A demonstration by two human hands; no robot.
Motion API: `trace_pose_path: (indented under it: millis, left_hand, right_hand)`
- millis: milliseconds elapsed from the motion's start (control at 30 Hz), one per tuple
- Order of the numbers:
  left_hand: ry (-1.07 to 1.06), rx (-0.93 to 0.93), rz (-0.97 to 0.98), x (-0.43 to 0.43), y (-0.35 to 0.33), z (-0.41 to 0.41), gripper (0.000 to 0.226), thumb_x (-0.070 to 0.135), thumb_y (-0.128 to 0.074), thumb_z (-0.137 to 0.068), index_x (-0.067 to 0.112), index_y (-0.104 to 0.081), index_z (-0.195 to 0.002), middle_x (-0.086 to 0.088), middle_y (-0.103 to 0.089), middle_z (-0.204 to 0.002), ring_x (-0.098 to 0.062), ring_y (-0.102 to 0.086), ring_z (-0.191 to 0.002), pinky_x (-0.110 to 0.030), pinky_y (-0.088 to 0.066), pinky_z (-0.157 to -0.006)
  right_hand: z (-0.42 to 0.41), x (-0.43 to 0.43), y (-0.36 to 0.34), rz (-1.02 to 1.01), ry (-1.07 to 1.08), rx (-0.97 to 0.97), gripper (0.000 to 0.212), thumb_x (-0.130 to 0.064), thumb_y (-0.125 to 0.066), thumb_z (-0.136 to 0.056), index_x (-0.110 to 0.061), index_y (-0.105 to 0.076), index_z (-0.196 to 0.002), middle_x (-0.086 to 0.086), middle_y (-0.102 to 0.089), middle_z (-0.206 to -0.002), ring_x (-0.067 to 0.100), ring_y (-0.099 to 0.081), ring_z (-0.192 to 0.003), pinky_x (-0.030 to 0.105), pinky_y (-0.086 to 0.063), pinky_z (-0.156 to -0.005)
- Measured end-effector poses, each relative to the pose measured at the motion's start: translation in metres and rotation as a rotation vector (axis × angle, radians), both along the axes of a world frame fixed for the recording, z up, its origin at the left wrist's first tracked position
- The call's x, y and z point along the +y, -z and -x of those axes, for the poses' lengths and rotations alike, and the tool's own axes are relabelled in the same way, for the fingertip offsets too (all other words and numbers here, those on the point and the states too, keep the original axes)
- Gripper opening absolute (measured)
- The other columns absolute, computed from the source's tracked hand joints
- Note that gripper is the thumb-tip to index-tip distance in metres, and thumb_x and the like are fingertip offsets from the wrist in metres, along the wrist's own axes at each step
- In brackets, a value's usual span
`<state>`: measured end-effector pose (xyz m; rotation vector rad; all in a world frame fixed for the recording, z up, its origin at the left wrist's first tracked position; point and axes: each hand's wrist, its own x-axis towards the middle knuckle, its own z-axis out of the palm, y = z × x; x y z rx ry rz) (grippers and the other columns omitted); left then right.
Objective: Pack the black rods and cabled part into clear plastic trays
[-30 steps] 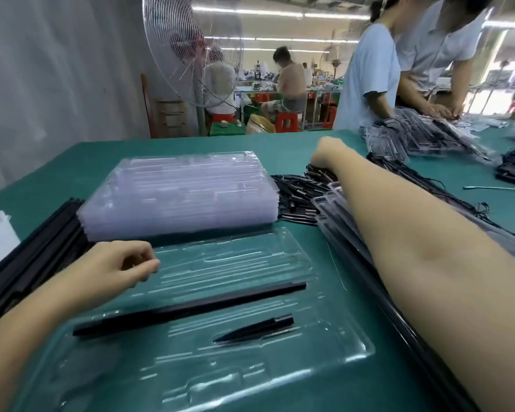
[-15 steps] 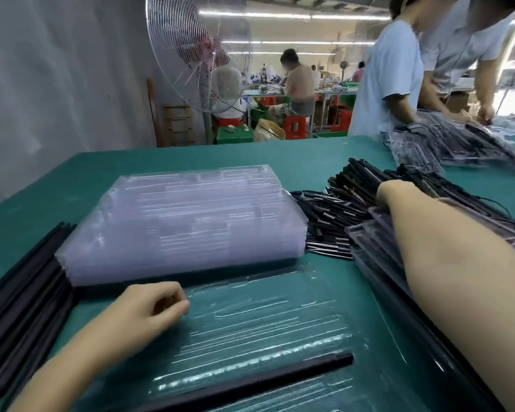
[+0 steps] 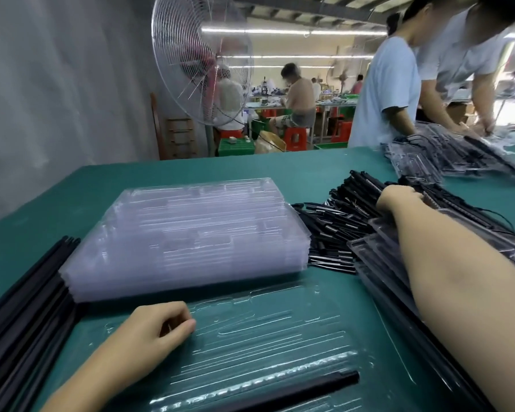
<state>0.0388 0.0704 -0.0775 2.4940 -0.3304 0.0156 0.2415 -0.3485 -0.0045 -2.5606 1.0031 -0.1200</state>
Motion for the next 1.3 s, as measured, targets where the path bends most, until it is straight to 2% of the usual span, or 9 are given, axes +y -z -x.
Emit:
trace_pose_path:
  millis: [133,267,467,567,700,800,967,1167,1300]
  left_hand:
    - [-0.001,-0.002,0.006,-0.001,0.001,-0.002,0.025,0.026,-0.064,-0.088,0.029,-0.060,-0.063,0.009,-0.063,-0.065,-0.001,-0.047,-0.054,-0.018,-0.039,-0.057]
    - [0.015,0.005,0.012,-0.002,0.000,-0.001,0.018,0.028,-0.064,-0.088,0.037,-0.061,-0.074,0.008,-0.064,-0.068,-0.001,-0.049,-0.056,-0.018,-0.040,-0.059]
    - [0.013,0.011,0.014,-0.002,-0.001,-0.001,0.020,0.027,-0.063,-0.089,0.044,-0.060,-0.077,0.007,-0.066,-0.072,-0.001,-0.051,-0.058,-0.016,-0.041,-0.061]
    - [0.001,0.021,0.013,-0.002,-0.002,-0.002,0.017,0.026,-0.063,-0.089,0.036,-0.062,-0.075,0.006,-0.067,-0.074,-0.001,-0.052,-0.059,-0.017,-0.042,-0.062]
    - [-0.019,0.041,0.007,-0.002,-0.002,-0.002,0.023,0.026,-0.063,-0.089,0.028,-0.063,-0.066,0.006,-0.068,-0.073,-0.002,-0.054,-0.059,-0.019,-0.044,-0.063]
    - [-0.007,0.044,0.005,-0.003,-0.002,-0.001,0.019,0.027,-0.062,-0.089,0.034,-0.062,-0.071,0.006,-0.068,-0.074,-0.002,-0.054,-0.060,-0.019,-0.044,-0.063]
    - [0.007,0.040,-0.031,-0.001,-0.001,-0.003,0.018,0.029,-0.061,-0.090,0.041,-0.060,-0.076,0.012,-0.067,-0.073,0.001,-0.053,-0.060,-0.022,-0.045,-0.067]
    - [0.022,0.032,-0.039,0.000,-0.001,-0.002,0.017,0.031,-0.060,-0.090,0.046,-0.058,-0.081,0.014,-0.067,-0.073,0.001,-0.055,-0.061,-0.024,-0.047,-0.069]
    - [0.016,0.022,-0.037,0.000,0.000,-0.002,0.017,0.031,-0.060,-0.090,0.045,-0.059,-0.081,0.013,-0.067,-0.073,0.000,-0.055,-0.061,-0.024,-0.047,-0.069]
  right_hand:
    - [-0.002,0.005,-0.017,-0.090,-0.186,-0.095,0.049,-0.019,-0.037,-0.098,-0.004,-0.033,-0.144,0.021,-0.036,-0.146,0.035,-0.039,-0.131,0.028,-0.036,-0.100]
    - [0.001,0.005,-0.025,-0.243,-0.226,-0.223,0.046,-0.014,-0.036,-0.100,-0.004,-0.032,-0.144,0.017,-0.038,-0.147,0.027,-0.043,-0.130,0.034,-0.034,-0.102]
    - [0.002,-0.017,-0.019,-0.274,-0.122,-0.339,0.041,-0.012,-0.047,-0.096,0.014,-0.043,-0.128,0.028,-0.048,-0.133,0.039,-0.049,-0.120,0.040,-0.041,-0.096]
    - [0.001,-0.027,-0.023,-0.305,-0.093,-0.437,0.030,-0.008,-0.048,-0.093,0.008,-0.050,-0.119,0.024,-0.054,-0.116,0.033,-0.053,-0.099,0.033,-0.040,-0.077]
    - [0.006,-0.028,-0.030,-0.264,-0.133,-0.517,0.013,-0.011,-0.050,-0.092,0.001,-0.050,-0.087,0.013,-0.048,-0.080,0.031,-0.048,-0.088,0.035,-0.039,-0.075]
    - [0.009,-0.034,-0.027,-0.259,-0.122,-0.587,0.029,-0.015,-0.051,-0.092,-0.007,-0.036,-0.069,0.010,-0.038,-0.071,0.023,-0.038,-0.083,0.033,-0.033,-0.066]
    - [0.016,-0.037,-0.026,-0.257,-0.082,-0.719,0.030,-0.023,-0.050,-0.092,-0.016,-0.034,-0.067,0.012,-0.045,-0.089,0.024,-0.039,-0.083,0.033,-0.029,-0.073]
    - [0.027,-0.040,-0.035,-0.084,-0.055,-0.779,0.015,-0.025,-0.048,-0.095,-0.010,-0.047,-0.092,0.020,-0.048,-0.127,0.039,-0.045,-0.117,0.046,-0.033,-0.097]
    - [0.031,-0.039,-0.040,0.038,-0.069,-0.886,0.024,-0.023,-0.045,-0.097,-0.001,-0.050,-0.106,0.019,-0.040,-0.137,0.039,-0.044,-0.117,0.048,-0.034,-0.101]
